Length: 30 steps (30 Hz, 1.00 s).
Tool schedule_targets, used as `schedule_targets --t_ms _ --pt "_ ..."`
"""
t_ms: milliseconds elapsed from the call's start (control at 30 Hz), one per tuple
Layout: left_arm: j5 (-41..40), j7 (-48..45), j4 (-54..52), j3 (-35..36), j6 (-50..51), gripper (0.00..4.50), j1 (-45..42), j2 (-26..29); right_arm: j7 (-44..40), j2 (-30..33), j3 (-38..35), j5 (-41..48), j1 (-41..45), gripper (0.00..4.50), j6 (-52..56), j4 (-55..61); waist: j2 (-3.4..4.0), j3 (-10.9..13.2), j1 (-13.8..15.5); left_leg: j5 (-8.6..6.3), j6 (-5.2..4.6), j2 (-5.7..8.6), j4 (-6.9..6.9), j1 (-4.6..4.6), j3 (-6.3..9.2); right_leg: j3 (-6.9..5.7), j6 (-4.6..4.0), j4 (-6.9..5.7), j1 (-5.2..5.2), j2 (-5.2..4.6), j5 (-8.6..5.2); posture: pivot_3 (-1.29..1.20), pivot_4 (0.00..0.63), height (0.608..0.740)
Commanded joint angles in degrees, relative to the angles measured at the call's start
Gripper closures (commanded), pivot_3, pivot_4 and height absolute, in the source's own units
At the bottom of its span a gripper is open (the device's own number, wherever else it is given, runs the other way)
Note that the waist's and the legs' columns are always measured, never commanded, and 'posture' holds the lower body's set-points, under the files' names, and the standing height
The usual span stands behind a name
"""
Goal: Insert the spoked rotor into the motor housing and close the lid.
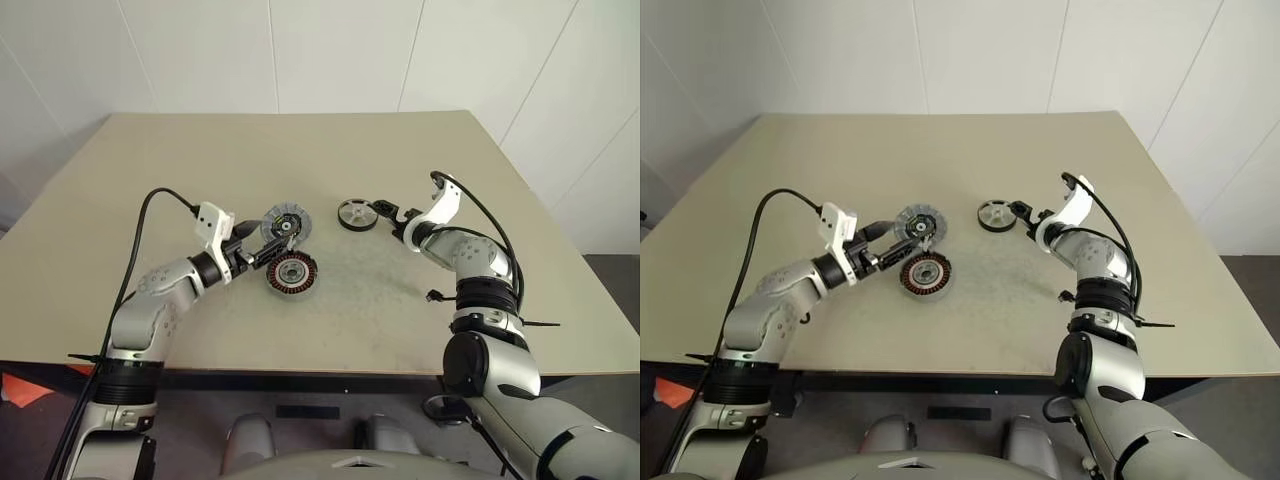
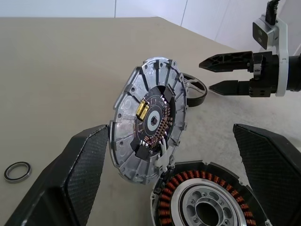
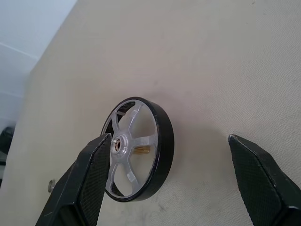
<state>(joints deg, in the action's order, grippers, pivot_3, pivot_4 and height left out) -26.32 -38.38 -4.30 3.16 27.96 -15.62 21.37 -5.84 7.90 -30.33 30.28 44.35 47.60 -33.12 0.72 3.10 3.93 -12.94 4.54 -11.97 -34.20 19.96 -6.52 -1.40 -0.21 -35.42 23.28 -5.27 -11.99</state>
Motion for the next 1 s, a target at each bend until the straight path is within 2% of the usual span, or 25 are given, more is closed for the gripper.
schedule_targets --t_ms 33,367,500,633,900,1000 --pt "-0.1 0.2 -2.5 0.4 -0.2 0.04 -0.5 0.6 0.5 -1.3 -0.9 3.9 1.9 0.00 2.1 1.8 0.00 0.0 0.0 0.00 0.00 0.00 0.00 0.00 0.00 0.00 0.00 0.00 0.00 0.00 0.00 0.00 0.000 0.740" --pt "0.1 0.3 -2.4 0.3 -0.3 0.04 -0.4 1.0 1.5 -3.3 -0.3 6.2 1.5 0.00 3.5 2.3 0.00 0.0 0.0 0.00 0.01 -0.03 0.01 -0.01 0.00 0.00 0.00 -0.01 0.00 0.00 0.00 0.00 0.000 0.740" --pt "0.2 0.4 -2.4 0.4 -0.5 0.00 -0.3 1.1 1.6 -3.0 -0.5 6.5 1.5 0.91 3.6 2.2 0.00 0.0 0.0 0.00 0.02 -0.02 0.01 -0.01 0.00 0.00 0.00 -0.01 0.01 0.00 0.00 0.00 0.000 0.740" --pt "0.3 0.5 -2.3 0.4 -0.6 0.00 -0.2 1.0 1.8 -2.7 -0.5 6.7 1.6 2.29 3.7 2.6 0.00 0.0 0.0 0.01 0.02 -0.02 0.01 0.00 0.00 0.00 0.00 0.00 0.01 0.01 0.00 0.00 0.000 0.740" --pt "0.6 0.6 -2.0 0.3 -1.0 0.00 -0.5 0.9 2.6 -2.0 -0.8 6.5 1.7 2.29 3.3 2.3 0.00 0.0 0.0 0.01 0.02 -0.02 0.01 0.01 0.00 0.00 0.00 0.00 0.01 0.00 0.00 0.00 0.000 0.740" --pt "0.8 0.6 -1.8 0.3 -1.1 0.00 -0.7 0.9 2.9 -1.8 -1.0 6.6 1.7 3.23 3.1 2.1 0.00 0.0 0.0 0.01 0.02 -0.02 0.02 0.01 0.00 0.00 0.00 0.00 0.01 0.00 0.00 0.00 0.000 0.740"
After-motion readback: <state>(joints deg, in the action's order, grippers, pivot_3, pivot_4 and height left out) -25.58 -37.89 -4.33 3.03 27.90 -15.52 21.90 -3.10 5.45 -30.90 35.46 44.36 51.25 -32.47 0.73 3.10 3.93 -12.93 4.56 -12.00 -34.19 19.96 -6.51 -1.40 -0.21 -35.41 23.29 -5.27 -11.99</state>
